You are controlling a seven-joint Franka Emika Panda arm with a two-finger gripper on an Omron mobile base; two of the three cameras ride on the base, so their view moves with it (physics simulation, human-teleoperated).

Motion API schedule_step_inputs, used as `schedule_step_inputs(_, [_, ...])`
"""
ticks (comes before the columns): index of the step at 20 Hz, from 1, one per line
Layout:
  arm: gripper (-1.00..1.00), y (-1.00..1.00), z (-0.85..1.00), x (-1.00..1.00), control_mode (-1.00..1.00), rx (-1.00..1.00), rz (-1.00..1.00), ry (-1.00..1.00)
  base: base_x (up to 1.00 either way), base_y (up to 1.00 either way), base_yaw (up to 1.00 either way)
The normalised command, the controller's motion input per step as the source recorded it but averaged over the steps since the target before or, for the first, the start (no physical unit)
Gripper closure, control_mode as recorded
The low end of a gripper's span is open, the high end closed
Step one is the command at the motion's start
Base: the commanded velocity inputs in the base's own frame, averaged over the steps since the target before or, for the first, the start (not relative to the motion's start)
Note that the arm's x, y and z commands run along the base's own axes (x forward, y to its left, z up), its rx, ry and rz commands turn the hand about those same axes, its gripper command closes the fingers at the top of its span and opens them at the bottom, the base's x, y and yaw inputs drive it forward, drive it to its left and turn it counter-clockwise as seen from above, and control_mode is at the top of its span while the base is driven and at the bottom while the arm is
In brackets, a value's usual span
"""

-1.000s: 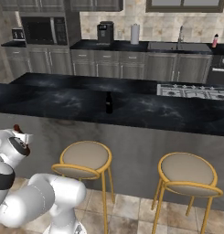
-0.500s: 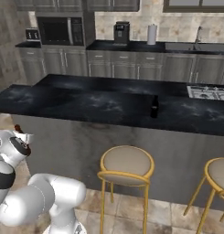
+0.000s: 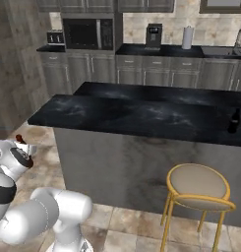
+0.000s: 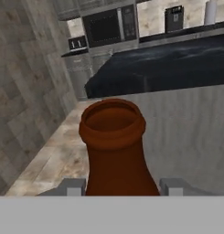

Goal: Place the large bottle from the dining counter next to the other large bottle outside the sink, and place the small bottle from the dining counter next to the other small bottle inside the sink.

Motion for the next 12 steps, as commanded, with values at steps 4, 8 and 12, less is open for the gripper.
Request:
schedule_step_inputs(4, [1.0,0.0,0.0,0.0,1.0,0.0,0.0,0.0,0.0,1.0,0.0])
schedule_step_inputs(8, [1.0,0.0,0.0,0.0,1.0,0.0,0.0,0.0,0.0,0.99,0.0])
schedule_step_inputs(12, [1.0,0.0,0.0,0.0,1.0,0.0,0.0,0.0,0.02,0.86,0.0])
